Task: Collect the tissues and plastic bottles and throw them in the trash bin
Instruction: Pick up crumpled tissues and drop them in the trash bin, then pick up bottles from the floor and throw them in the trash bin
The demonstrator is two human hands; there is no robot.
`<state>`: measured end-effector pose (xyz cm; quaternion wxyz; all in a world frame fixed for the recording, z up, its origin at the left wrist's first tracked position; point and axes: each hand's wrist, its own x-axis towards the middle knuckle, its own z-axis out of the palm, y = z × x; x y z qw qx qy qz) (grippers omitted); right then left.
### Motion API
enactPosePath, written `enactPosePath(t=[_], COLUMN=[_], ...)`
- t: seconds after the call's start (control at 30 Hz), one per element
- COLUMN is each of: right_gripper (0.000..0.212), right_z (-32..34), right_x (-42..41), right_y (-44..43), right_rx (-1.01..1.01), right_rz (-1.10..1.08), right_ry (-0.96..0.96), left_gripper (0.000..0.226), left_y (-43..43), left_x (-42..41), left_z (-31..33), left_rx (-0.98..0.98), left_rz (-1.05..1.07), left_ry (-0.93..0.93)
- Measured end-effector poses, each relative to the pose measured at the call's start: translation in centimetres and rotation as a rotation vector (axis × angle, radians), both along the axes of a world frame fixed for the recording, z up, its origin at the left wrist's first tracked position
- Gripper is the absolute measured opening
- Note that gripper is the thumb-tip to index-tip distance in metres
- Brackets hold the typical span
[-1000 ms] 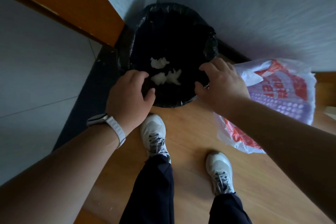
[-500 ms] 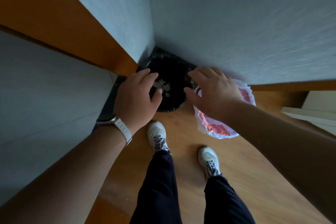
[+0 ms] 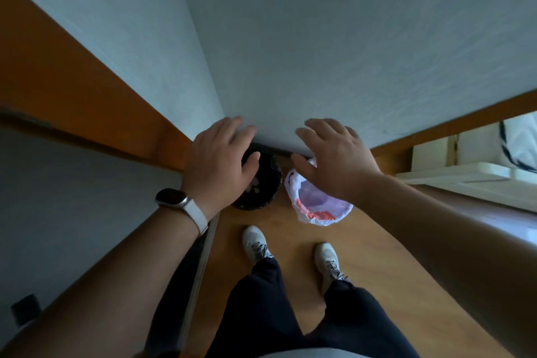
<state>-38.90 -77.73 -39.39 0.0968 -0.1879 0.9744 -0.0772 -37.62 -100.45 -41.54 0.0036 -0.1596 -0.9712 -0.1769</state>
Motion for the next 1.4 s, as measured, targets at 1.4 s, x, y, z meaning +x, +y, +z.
enactPosePath(t=[1.4], right_gripper=[0.051], right_z=[24.5], right_x=[37.4], right_y=[53.1], right_rx=[0.137], right_rz=[-0.915], right_ry=[0.675], left_gripper=[0.042], left_y=[60.8], left_x=[17.0], left_z=[27.6], left_rx=[0.014], left_rz=[-1.016], left_ry=[0.667])
